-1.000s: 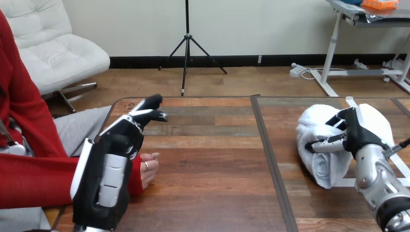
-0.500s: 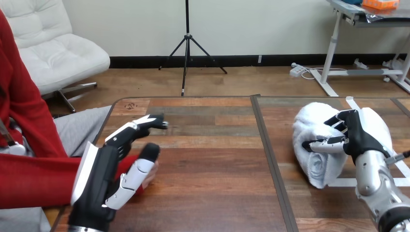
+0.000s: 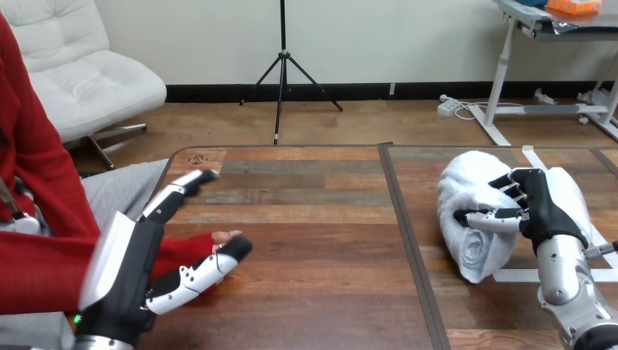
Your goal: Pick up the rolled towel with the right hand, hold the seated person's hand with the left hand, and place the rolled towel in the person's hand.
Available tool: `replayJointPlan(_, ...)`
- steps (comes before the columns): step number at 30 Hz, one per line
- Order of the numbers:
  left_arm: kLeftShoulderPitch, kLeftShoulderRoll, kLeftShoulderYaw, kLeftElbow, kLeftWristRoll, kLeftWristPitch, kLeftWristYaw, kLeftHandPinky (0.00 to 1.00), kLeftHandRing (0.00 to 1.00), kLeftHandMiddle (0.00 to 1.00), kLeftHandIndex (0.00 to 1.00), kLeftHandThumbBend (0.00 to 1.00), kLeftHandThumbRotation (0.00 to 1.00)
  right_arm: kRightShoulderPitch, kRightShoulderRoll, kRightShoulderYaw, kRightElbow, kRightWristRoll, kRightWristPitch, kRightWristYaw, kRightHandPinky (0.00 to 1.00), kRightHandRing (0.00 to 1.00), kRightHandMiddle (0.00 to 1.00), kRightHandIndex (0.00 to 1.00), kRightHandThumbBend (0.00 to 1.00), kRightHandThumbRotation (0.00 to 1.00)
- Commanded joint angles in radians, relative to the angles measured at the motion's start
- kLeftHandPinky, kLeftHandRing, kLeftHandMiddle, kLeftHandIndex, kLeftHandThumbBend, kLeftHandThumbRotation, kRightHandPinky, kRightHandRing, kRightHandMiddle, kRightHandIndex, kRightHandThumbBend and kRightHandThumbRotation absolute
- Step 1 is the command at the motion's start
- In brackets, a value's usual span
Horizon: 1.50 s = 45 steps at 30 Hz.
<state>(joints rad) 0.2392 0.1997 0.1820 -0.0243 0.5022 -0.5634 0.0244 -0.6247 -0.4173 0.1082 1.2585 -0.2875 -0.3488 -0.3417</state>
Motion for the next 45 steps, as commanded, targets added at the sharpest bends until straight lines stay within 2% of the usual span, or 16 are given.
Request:
replayJointPlan(1, -0.043, 0.045, 0.006, -0.078, 0.062, 0.016, 0.048, 0.90, 0.93, 0.95, 0.93, 1.00, 0.75, -0.054, -0.011, -0.035, -0.105, 0.026, -0.053, -0.005, 0.36, 0.42, 0.46, 0.47, 0.69, 0.00)
replayJointPlan(4, -0.052, 0.065, 0.005, -0.086, 0.097, 0.043, 0.058, 0.89, 0.94, 0.95, 0.93, 1.00, 0.74, -0.050, -0.016, -0.035, -0.120, 0.025, -0.061, -0.008, 0.38, 0.44, 0.47, 0.46, 0.69, 0.00)
replayJointPlan(8, -0.077, 0.102, 0.003, -0.068, 0.166, 0.045, 0.107, 0.87, 0.93, 0.94, 0.92, 1.00, 0.74, -0.045, -0.021, -0.040, -0.134, 0.028, -0.069, -0.010, 0.41, 0.46, 0.48, 0.46, 0.69, 0.00)
replayJointPlan(22, -0.121, 0.180, -0.029, -0.023, 0.275, 0.082, 0.195, 0.85, 0.93, 0.94, 0.91, 1.00, 0.75, -0.037, -0.020, -0.060, -0.170, 0.031, -0.055, -0.005, 0.40, 0.45, 0.47, 0.46, 0.71, 0.00)
replayJointPlan(31, -0.155, 0.216, -0.065, 0.015, 0.314, 0.114, 0.213, 0.85, 0.93, 0.95, 0.93, 1.00, 0.75, -0.028, -0.017, -0.066, -0.192, 0.030, -0.050, 0.001, 0.40, 0.45, 0.47, 0.46, 0.71, 0.00)
replayJointPlan(40, -0.186, 0.250, -0.110, 0.058, 0.338, 0.160, 0.190, 0.88, 0.93, 0.95, 0.93, 1.00, 0.74, -0.024, -0.016, -0.063, -0.201, 0.027, -0.050, 0.005, 0.39, 0.44, 0.47, 0.46, 0.71, 0.00)
replayJointPlan(42, -0.195, 0.263, -0.126, 0.074, 0.362, 0.172, 0.195, 0.90, 0.93, 0.95, 0.93, 1.00, 0.75, -0.024, -0.014, -0.064, -0.201, 0.030, -0.052, 0.010, 0.39, 0.44, 0.47, 0.46, 0.71, 0.00)
replayJointPlan(45, -0.206, 0.272, -0.144, 0.090, 0.366, 0.199, 0.167, 0.93, 0.95, 0.96, 0.94, 1.00, 0.76, -0.023, -0.012, -0.065, -0.202, 0.033, -0.050, 0.018, 0.39, 0.44, 0.47, 0.46, 0.70, 0.00)
